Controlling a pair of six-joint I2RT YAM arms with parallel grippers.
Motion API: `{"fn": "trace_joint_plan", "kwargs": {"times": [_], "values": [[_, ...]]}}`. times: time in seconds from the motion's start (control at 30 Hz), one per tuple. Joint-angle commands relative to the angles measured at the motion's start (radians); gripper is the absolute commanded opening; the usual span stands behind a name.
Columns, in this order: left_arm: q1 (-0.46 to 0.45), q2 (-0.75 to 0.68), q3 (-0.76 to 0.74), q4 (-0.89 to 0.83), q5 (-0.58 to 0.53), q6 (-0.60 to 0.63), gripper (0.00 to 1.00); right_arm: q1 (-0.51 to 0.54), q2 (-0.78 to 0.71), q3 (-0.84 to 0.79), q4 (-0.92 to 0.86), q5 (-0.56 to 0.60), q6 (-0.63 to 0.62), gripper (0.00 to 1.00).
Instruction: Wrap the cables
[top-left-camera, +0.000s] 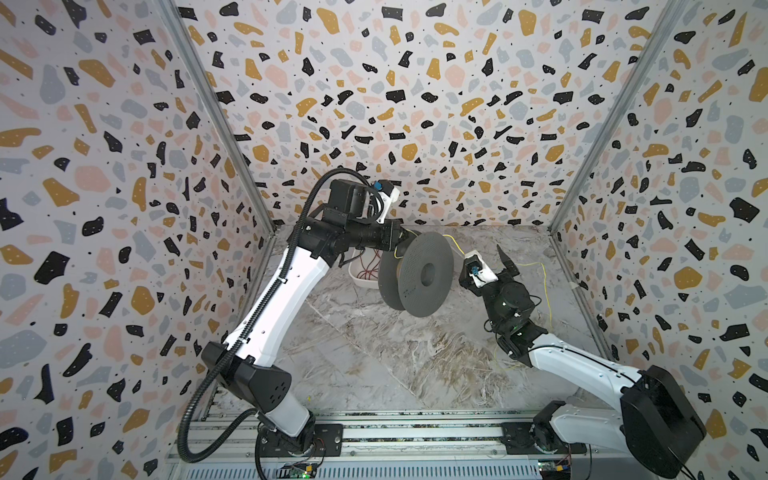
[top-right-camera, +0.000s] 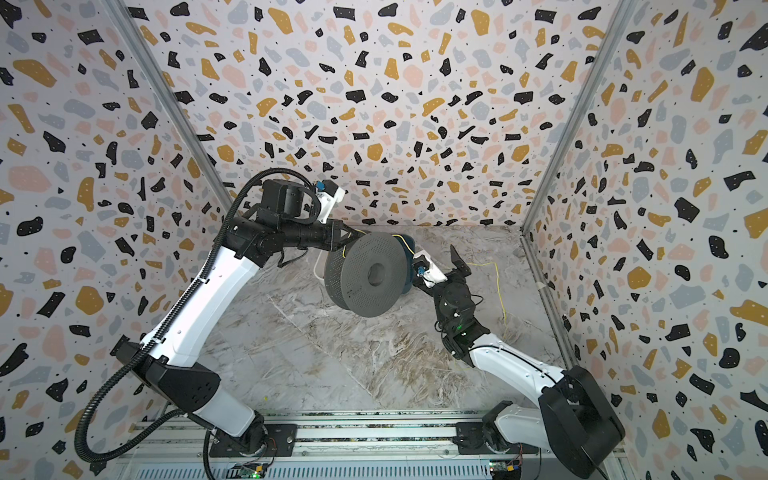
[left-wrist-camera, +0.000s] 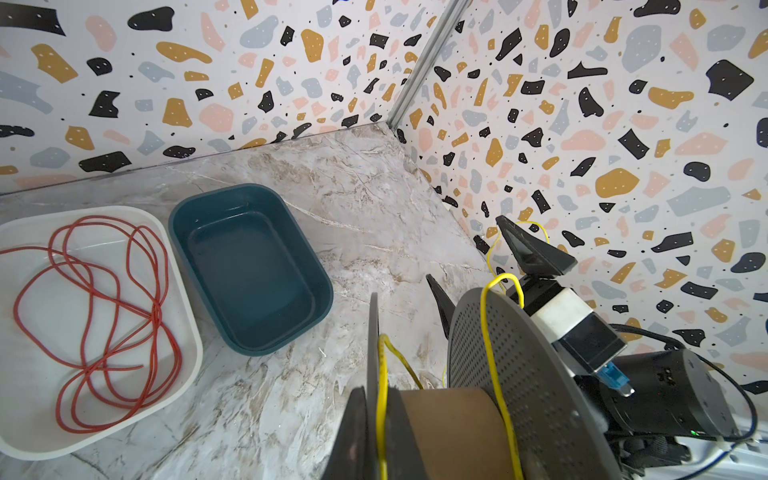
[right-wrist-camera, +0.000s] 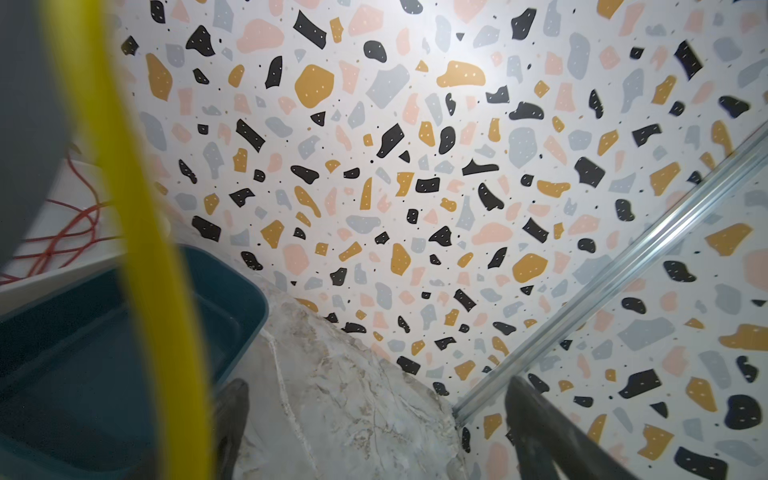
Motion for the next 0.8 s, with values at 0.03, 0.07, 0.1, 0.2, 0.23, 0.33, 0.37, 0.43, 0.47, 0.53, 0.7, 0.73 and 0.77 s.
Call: {"fn": "trace_joint_plan", "kwargs": {"times": [0.03,0.07,0.1,0.2,0.23,0.33,0.37,0.43,0.47,0.53,0.7,0.73,0.77], "values": [[-0.005,-0.019,0.043,0.026,0.058,-0.009,0.00,0.020,0.016,0.005,0.212,0.075,-0.158,0.95],[-0.005,-0.022,0.041,0.026,0.057,-0.008,0.00,0.018,0.023,0.011,0.211,0.074,-0.164,0.95],[-0.005,-0.025,0.038,0.029,0.057,-0.008,0.00,0.018,0.034,0.017,0.212,0.073,-0.168,0.95],[-0.005,-0.031,0.032,0.031,0.048,-0.007,0.00,0.018,0.061,0.038,0.207,0.087,-0.169,0.90],[-0.005,-0.032,0.033,0.029,0.048,-0.004,0.00,0.017,0.071,0.045,0.204,0.094,-0.164,0.87],[-0.005,-0.032,0.044,0.016,0.044,0.002,0.00,0.007,0.089,0.052,0.184,0.089,-0.141,0.78],[-0.003,-0.032,0.049,0.012,0.044,0.004,0.00,0.002,0.092,0.050,0.174,0.082,-0.127,0.75],[-0.003,-0.037,0.056,0.013,0.048,0.007,0.00,-0.014,0.093,0.042,0.156,0.059,-0.085,0.71],[-0.003,-0.040,0.057,0.014,0.048,0.007,0.00,-0.022,0.091,0.037,0.152,0.047,-0.069,0.70],[-0.003,-0.042,0.059,0.014,0.048,0.007,0.00,-0.035,0.092,0.033,0.141,0.031,-0.039,0.65],[-0.003,-0.048,0.050,0.020,0.069,0.005,0.00,-0.032,0.092,0.053,0.110,0.011,-0.031,0.57],[-0.003,-0.048,0.049,0.021,0.073,0.005,0.00,-0.031,0.091,0.050,0.116,-0.006,-0.032,0.57],[-0.004,-0.049,0.050,0.019,0.074,0.006,0.00,-0.032,0.086,0.048,0.117,-0.027,-0.036,0.58]]}}
